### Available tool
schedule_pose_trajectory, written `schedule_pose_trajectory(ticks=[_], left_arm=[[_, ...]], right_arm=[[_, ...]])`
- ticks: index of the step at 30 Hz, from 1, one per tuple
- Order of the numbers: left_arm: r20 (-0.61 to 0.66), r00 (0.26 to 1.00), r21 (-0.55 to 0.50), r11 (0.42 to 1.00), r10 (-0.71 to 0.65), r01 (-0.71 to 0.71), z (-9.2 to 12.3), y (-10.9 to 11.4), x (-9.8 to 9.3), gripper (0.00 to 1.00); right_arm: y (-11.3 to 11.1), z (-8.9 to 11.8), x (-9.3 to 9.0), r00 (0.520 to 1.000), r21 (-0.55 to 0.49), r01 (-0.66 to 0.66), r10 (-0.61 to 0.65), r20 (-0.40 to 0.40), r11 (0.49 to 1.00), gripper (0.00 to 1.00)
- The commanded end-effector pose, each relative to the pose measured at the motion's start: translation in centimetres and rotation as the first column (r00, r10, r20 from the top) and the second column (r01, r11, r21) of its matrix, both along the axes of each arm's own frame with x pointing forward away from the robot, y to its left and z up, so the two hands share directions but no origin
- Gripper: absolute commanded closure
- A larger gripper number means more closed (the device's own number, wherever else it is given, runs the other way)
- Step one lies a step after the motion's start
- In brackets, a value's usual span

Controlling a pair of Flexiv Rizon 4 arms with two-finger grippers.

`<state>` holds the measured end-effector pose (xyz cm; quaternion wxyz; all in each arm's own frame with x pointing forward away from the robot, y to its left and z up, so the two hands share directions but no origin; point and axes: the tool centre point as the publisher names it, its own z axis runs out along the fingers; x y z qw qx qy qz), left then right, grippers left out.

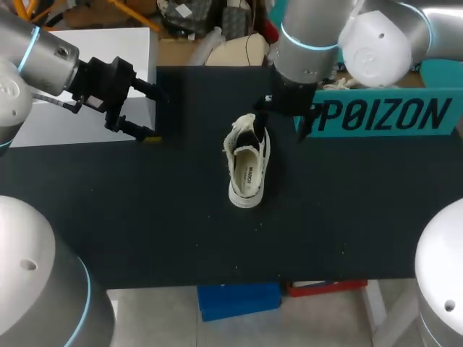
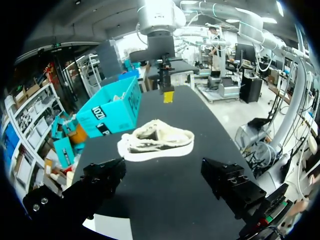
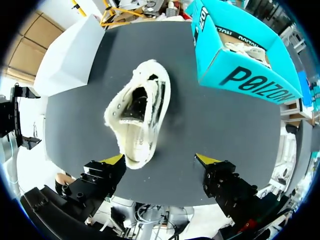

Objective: Take the shoe out of the shoebox, open the shoe tongue, remove and reinsert the insole, then place the shoe into the shoebox

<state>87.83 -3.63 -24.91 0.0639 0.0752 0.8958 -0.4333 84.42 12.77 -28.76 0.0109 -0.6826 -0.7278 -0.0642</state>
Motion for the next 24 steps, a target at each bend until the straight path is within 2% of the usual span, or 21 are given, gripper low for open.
schedule_pose_trajectory(ticks=[1,5,12,16,17,19,22,24], left_arm=[[0.003,1.0,0.001,1.0,0.002,-0.002,-0.1,-0.1,0.0,0.0],[0.003,1.0,0.001,1.0,0.002,-0.002,-0.1,-0.1,0.0,0.0],[0.003,1.0,0.001,1.0,0.002,-0.002,-0.1,-0.1,0.0,0.0],[0.003,1.0,0.001,1.0,0.002,-0.002,-0.1,-0.1,0.0,0.0],[0.003,1.0,0.001,1.0,0.002,-0.002,-0.1,-0.1,0.0,0.0],[0.003,1.0,0.001,1.0,0.002,-0.002,-0.1,-0.1,0.0,0.0],[0.003,1.0,0.001,1.0,0.002,-0.002,-0.1,-0.1,0.0,0.0],[0.003,1.0,0.001,1.0,0.002,-0.002,-0.1,-0.1,0.0,0.0]], right_arm=[[0.5,-1.2,1.0,1.0,0.0,-0.003,0.003,-0.013,1.0,0.07],[0.9,-2.2,2.0,0.999,-0.016,-0.019,0.019,-0.035,1.0,0.0],[1.3,-4.1,3.7,0.998,-0.033,-0.034,0.032,-0.058,0.999,0.0],[1.5,-5.0,4.2,0.996,-0.055,-0.037,0.033,-0.082,0.998,0.11],[1.5,-5.3,4.3,0.996,-0.059,-0.038,0.033,-0.085,0.997,0.1],[1.5,-5.8,4.5,0.995,-0.066,-0.042,0.036,-0.09,0.997,0.18],[1.4,-6.5,4.7,0.995,-0.069,-0.042,0.035,-0.097,0.997,0.21],[1.6,-6.7,4.7,0.994,-0.077,-0.037,0.029,-0.103,0.996,0.27]])
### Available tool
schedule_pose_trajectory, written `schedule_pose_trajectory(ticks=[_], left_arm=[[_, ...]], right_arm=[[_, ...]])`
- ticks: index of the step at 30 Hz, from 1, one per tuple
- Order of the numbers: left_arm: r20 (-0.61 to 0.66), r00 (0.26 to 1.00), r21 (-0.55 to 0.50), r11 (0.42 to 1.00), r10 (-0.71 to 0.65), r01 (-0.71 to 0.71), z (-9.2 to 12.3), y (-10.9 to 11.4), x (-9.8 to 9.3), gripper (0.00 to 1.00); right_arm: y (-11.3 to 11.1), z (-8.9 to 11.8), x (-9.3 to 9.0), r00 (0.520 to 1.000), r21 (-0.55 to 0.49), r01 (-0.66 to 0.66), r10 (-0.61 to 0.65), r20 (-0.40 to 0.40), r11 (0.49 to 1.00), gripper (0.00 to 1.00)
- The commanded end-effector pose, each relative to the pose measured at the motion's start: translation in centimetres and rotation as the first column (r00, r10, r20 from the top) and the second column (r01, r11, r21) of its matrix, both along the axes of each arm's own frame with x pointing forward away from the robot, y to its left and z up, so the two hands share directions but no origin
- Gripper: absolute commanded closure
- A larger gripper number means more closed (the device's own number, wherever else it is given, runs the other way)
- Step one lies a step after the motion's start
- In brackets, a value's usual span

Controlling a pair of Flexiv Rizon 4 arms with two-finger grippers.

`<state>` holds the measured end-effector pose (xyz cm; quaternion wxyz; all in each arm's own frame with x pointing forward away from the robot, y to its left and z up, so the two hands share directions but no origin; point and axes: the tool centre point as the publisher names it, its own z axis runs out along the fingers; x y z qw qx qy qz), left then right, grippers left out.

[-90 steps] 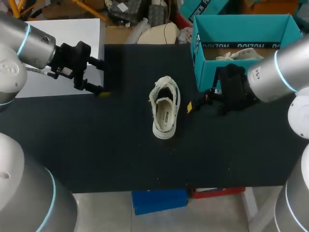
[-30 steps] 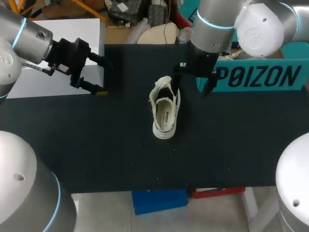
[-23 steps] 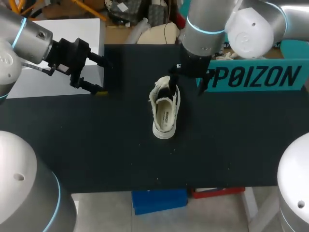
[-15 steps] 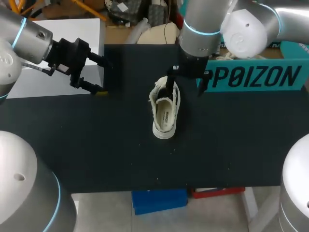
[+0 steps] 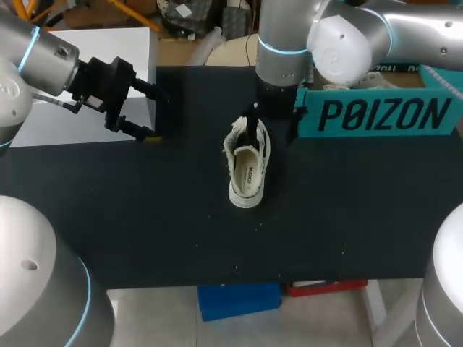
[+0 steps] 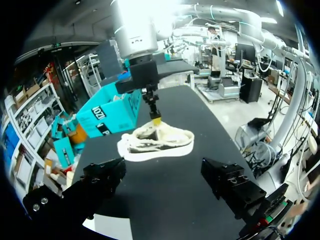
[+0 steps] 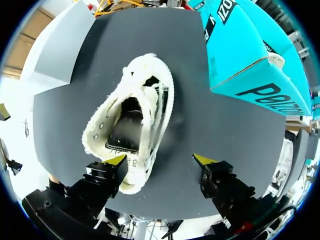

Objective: Take the shoe out of the shoebox, open the shoe tongue, remove and reinsert the insole, then place the shoe into the shoebox

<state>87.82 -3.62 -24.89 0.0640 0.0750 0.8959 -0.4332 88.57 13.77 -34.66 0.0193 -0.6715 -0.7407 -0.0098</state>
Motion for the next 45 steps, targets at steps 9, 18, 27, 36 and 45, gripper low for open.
schedule_pose_trajectory(ticks=[9,18,27,36,45], left_arm=[[0.003,1.0,0.001,1.0,0.002,-0.002,-0.1,-0.1,0.0,0.0],[0.003,1.0,0.001,1.0,0.002,-0.002,-0.1,-0.1,0.0,0.0],[0.003,1.0,0.001,1.0,0.002,-0.002,-0.1,-0.1,0.0,0.0],[0.003,1.0,0.001,1.0,0.002,-0.002,-0.1,-0.1,0.0,0.0],[0.003,1.0,0.001,1.0,0.002,-0.002,-0.1,-0.1,0.0,0.0]], right_arm=[[1.0,-2.8,1.0,0.999,-0.037,-0.011,0.009,-0.041,0.999,0.47],[1.4,-5.1,1.3,0.999,-0.056,0.007,-0.01,-0.047,0.998,0.5],[1.6,-6.4,1.2,0.999,-0.063,0.023,-0.025,-0.038,0.998,0.53],[1.5,-6.5,0.4,0.998,-0.07,0.047,-0.049,-0.03,0.996,1.0],[0.0,-2.4,-0.5,0.998,-0.086,-0.058,0.054,-0.041,0.995,1.0]])
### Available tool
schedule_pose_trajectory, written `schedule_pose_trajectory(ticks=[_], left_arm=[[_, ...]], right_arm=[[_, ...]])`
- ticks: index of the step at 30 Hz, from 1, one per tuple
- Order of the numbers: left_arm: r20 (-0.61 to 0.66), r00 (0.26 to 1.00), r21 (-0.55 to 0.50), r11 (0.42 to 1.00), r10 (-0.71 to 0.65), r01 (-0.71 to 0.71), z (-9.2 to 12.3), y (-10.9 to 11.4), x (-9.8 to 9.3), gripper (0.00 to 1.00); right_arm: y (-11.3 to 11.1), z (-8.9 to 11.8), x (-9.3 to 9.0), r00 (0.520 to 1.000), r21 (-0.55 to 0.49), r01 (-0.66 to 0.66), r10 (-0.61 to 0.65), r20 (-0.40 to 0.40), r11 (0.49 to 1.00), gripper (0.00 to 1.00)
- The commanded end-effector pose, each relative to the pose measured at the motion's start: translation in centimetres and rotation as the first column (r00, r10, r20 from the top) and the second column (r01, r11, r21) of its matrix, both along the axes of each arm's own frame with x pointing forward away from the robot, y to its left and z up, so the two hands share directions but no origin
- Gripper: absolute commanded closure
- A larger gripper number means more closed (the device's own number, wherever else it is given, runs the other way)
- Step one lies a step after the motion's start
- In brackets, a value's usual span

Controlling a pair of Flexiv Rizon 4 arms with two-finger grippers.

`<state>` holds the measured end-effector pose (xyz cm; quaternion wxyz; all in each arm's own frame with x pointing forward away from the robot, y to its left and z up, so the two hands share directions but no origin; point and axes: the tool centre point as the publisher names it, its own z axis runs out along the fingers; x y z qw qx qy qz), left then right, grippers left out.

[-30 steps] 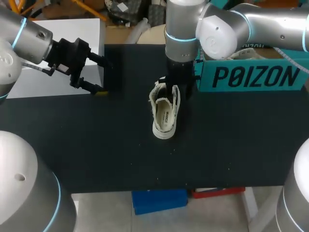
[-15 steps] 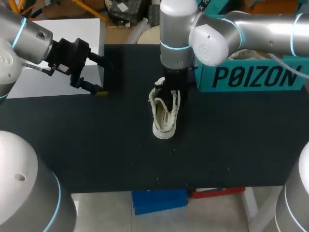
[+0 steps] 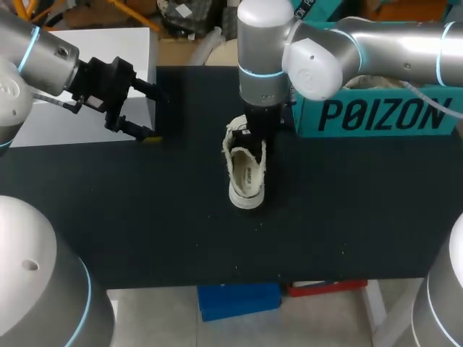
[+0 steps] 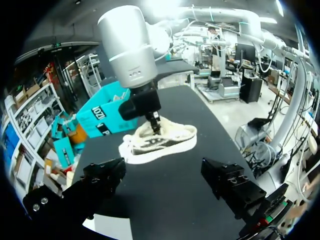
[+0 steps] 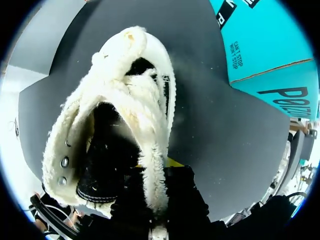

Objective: Take the shoe out of the shoebox, open the shoe tongue, remove and reinsert the insole, then place the shoe into the shoebox

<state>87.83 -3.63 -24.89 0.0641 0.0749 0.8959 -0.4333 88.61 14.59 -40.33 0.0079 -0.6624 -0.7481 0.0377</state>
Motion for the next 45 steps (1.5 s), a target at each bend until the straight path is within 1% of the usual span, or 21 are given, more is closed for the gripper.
schedule_pose_trajectory(ticks=[1,3,6,7,8,9,10,11,12,13,14,16,17,37,38,39,41,43,44,45], left_arm=[[0.003,1.0,0.001,1.0,0.002,-0.002,-0.1,-0.1,0.0,0.0],[0.003,1.0,0.001,1.0,0.002,-0.002,-0.1,-0.1,0.0,0.0],[0.003,1.0,0.001,1.0,0.002,-0.002,-0.1,-0.1,0.0,0.0],[0.003,1.0,0.001,1.0,0.002,-0.002,-0.1,-0.1,0.0,0.0],[0.003,1.0,0.001,1.0,0.002,-0.002,-0.1,-0.1,0.0,0.0],[0.003,1.0,0.001,1.0,0.002,-0.002,-0.1,-0.1,0.0,0.0],[0.003,1.0,0.001,1.0,0.002,-0.002,-0.1,-0.1,0.0,0.0],[0.003,1.0,0.001,1.0,0.002,-0.002,-0.1,-0.1,0.0,0.0],[0.003,1.0,0.001,1.0,0.002,-0.002,-0.1,-0.1,0.0,0.0],[0.003,1.0,0.001,1.0,0.002,-0.002,-0.1,-0.1,0.0,0.0],[0.003,1.0,0.001,1.0,0.002,-0.002,-0.1,-0.1,0.0,0.0],[0.003,1.0,0.001,1.0,0.002,-0.002,-0.1,-0.1,0.0,0.0],[0.003,1.0,0.001,1.0,0.002,-0.002,-0.1,-0.1,0.0,0.0],[0.003,1.0,0.001,1.0,0.002,-0.002,-0.1,-0.1,0.0,0.0],[0.003,1.0,0.001,1.0,0.002,-0.002,-0.1,-0.1,0.0,0.0],[0.003,1.0,0.001,1.0,0.002,-0.002,-0.1,-0.1,0.0,0.0],[0.003,1.0,0.001,1.0,0.002,-0.002,-0.1,-0.1,0.0,0.0],[0.003,1.0,0.001,1.0,0.002,-0.002,-0.1,-0.1,0.0,0.0],[0.003,1.0,0.001,1.0,0.002,-0.002,-0.1,-0.1,0.0,0.0],[0.003,1.0,0.001,1.0,0.002,-0.002,-0.1,-0.1,0.0,0.0]], right_arm=[[-1.0,4.2,-0.6,0.999,0.004,-0.046,0.046,0.012,0.999,1.0],[-1.6,6.5,-0.5,0.996,0.016,-0.081,0.08,0.035,0.997,1.0],[-2.6,10.3,0.2,0.983,0.004,-0.178,0.178,0.05,0.984,1.0],[-2.9,11.7,0.5,0.97,0.015,-0.236,0.234,0.057,0.972,1.0],[-3.1,13.1,0.7,0.96,-0.001,-0.269,0.268,0.08,0.963,1.0],[-3.4,14.6,0.9,0.947,-0.009,-0.31,0.31,0.085,0.951,1.0],[-3.6,15.9,1.2,0.917,0.006,-0.388,0.386,0.099,0.922,1.0],[-3.8,17.6,1.4,0.864,0.018,-0.493,0.487,0.129,0.87,1.0],[-3.8,18.6,1.5,0.83,0.016,-0.548,0.542,0.133,0.836,1.0],[-3.9,20.3,1.7,0.741,0.041,-0.668,0.659,0.129,0.743,1.0],[-4.0,21.0,1.8,0.707,0.031,-0.705,0.698,0.112,0.709,1.0],[-4.4,23.4,2.2,0.595,0.023,-0.804,0.802,0.056,0.594,1.0],[-4.7,24.6,2.4,0.562,0.022,-0.827,0.826,0.042,0.561,1.0],[-4.7,24.6,2.4,0.562,0.022,-0.827,0.826,0.042,0.561,1.0],[-5.1,24.4,2.7,0.578,0.015,-0.816,0.815,0.039,0.578,1.0],[-5.8,24.2,3.0,0.586,0.001,-0.81,0.81,0.015,0.586,1.0],[-7.2,24.2,4.0,0.596,-0.025,-0.802,0.803,0.005,0.596,1.0],[-8.5,24.5,5.0,0.598,-0.054,-0.801,0.801,-0.012,0.597,1.0],[-8.8,24.6,5.5,0.592,-0.068,-0.805,0.806,-0.021,0.589,1.0],[-9.7,24.6,6.2,0.589,-0.081,-0.807,0.807,-0.038,0.585,1.0]])
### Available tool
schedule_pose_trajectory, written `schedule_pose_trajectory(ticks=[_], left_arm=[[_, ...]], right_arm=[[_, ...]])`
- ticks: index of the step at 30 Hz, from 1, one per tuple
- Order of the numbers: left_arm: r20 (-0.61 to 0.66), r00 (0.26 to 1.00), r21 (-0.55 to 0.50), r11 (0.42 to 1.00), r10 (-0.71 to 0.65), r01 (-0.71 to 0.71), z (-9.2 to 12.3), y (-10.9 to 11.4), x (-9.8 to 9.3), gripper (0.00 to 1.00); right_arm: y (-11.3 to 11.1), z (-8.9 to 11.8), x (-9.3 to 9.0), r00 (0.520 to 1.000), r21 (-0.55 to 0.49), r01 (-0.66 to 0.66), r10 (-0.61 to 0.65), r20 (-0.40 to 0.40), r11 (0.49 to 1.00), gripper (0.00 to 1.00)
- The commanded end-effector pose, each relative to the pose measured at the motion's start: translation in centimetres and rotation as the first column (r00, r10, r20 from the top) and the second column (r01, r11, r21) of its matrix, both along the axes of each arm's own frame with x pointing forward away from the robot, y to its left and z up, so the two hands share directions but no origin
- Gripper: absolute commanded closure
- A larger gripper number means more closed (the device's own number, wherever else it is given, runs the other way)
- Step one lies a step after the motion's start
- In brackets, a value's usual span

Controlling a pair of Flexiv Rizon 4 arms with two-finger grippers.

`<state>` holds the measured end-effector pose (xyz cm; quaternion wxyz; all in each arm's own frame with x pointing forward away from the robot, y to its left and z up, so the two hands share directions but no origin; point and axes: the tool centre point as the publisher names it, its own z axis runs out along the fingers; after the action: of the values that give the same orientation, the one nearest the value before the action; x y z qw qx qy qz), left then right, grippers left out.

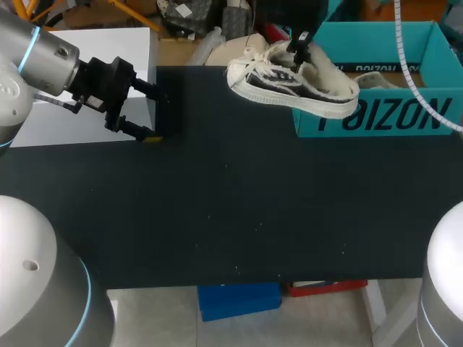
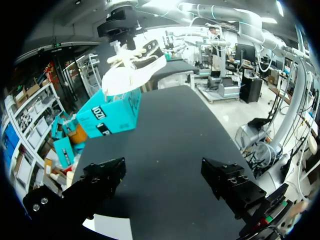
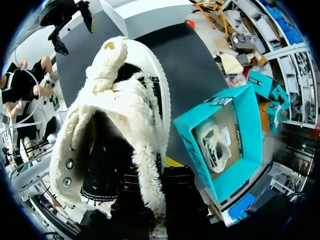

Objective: Take the shoe out of the shoebox, open the shoe tongue, remove and reinsert the insole, then place the shoe into the shoebox

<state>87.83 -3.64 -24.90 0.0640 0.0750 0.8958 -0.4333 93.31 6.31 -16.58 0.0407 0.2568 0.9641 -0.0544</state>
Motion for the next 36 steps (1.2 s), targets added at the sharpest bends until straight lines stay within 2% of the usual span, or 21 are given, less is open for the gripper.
schedule_pose_trajectory(ticks=[1,6,8,11,13,17,21,26,36], left_arm=[[0.003,1.0,0.001,1.0,0.002,-0.002,-0.1,-0.1,0.0,0.0],[0.003,1.0,0.001,1.0,0.002,-0.002,-0.1,-0.1,0.0,0.0],[0.003,1.0,0.001,1.0,0.002,-0.002,-0.1,-0.1,0.0,0.0],[0.003,1.0,0.001,1.0,0.002,-0.002,-0.1,-0.1,0.0,0.0],[0.003,1.0,0.001,1.0,0.002,-0.002,-0.1,-0.1,0.0,0.0],[0.003,1.0,0.001,1.0,0.002,-0.002,-0.1,-0.1,0.0,0.0],[0.003,1.0,0.001,1.0,0.002,-0.002,-0.1,-0.1,0.0,0.0],[0.003,1.0,0.001,1.0,0.002,-0.002,-0.1,-0.1,0.0,0.0],[0.003,1.0,0.001,1.0,0.002,-0.002,-0.1,-0.1,0.0,0.0]], right_arm=[[-2.2,0.9,2.1,1.0,-0.035,-0.007,0.007,-0.004,0.999,1.0],[-5.3,0.9,5.3,0.999,-0.051,-0.042,0.043,0.027,0.998,1.0],[-6.3,0.9,6.7,0.991,-0.043,-0.111,0.114,0.075,0.993,1.0],[-8.3,0.7,8.9,0.98,-0.042,-0.162,0.166,0.106,0.986,1.0],[-9.7,0.6,10.3,0.983,-0.065,-0.152,0.158,0.089,0.986,1.0],[-12.0,0.5,13.2,0.971,-0.078,-0.223,0.229,0.072,0.972,1.0],[-14.8,-0.5,16.1,0.963,-0.078,-0.262,0.266,0.04,0.962,1.0],[-18.0,-1.8,19.2,0.968,-0.071,-0.249,0.249,-0.012,0.966,1.0],[-21.3,-4.0,24.9,0.962,-0.048,-0.272,0.27,-0.04,0.961,1.0]])
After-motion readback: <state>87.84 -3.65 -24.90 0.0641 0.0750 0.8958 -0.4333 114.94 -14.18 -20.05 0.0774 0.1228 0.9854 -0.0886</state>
